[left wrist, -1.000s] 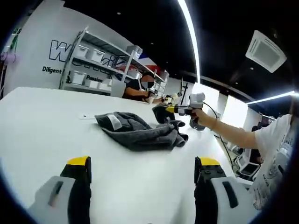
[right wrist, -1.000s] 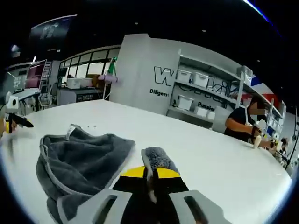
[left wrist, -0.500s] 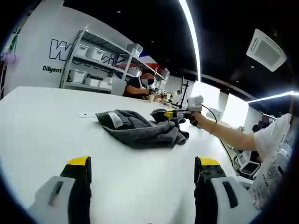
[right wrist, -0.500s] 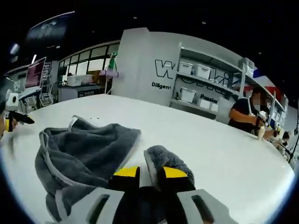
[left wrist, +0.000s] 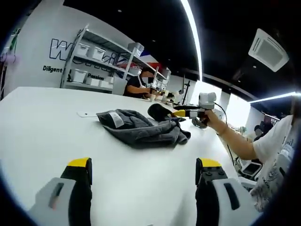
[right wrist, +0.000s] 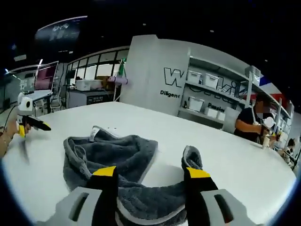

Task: Fold the towel on the table until its edges align and the towel forms a compact rectangular stack.

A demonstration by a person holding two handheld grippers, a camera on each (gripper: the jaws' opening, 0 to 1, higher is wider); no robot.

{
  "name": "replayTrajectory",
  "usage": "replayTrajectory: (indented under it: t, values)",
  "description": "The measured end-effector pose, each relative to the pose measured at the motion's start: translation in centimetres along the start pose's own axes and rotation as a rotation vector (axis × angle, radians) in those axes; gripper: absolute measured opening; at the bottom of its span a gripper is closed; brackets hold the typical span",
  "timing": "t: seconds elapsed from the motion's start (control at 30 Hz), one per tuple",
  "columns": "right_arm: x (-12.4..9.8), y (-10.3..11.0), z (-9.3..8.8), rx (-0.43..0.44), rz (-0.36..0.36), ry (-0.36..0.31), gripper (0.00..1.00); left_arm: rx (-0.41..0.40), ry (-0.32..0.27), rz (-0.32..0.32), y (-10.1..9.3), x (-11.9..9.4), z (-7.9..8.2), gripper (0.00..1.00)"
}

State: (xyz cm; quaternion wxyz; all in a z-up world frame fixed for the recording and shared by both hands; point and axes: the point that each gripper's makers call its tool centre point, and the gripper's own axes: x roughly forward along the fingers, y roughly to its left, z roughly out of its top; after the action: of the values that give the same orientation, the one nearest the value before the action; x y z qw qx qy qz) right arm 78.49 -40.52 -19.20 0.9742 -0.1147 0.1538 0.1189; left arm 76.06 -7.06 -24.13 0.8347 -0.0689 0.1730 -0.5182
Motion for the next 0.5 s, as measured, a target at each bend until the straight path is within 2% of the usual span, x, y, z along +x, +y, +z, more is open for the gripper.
replayTrajectory:
  t: [0.13,0.23,0.33,0.37,0.5]
  values:
    - [-0.5,0.9,0.5,-0.014,-0.007,0.023,0.85,-0.002,0.01,0.002,0.1,0.1,-0.3,0.95]
    - [-0.5,2.0,0.8,0.009,0.013,0.018,0.94,0.0,0.02,0.008,0.3,0.0,-0.5,0.95]
    - [-0.3,3.1,0.8,0.026,0.042,0.023,0.99,0.001,0.02,0.014,0.5,-0.1,-0.6,0.96]
    - [-0.2,3.6,0.5,0.025,0.059,0.04,0.99,-0.002,0.017,0.014,0.5,-0.1,-0.5,0.96]
    - [0.2,5.1,0.4,0.03,0.104,0.017,0.99,-0.003,0.026,0.023,0.7,-0.1,-0.8,0.96]
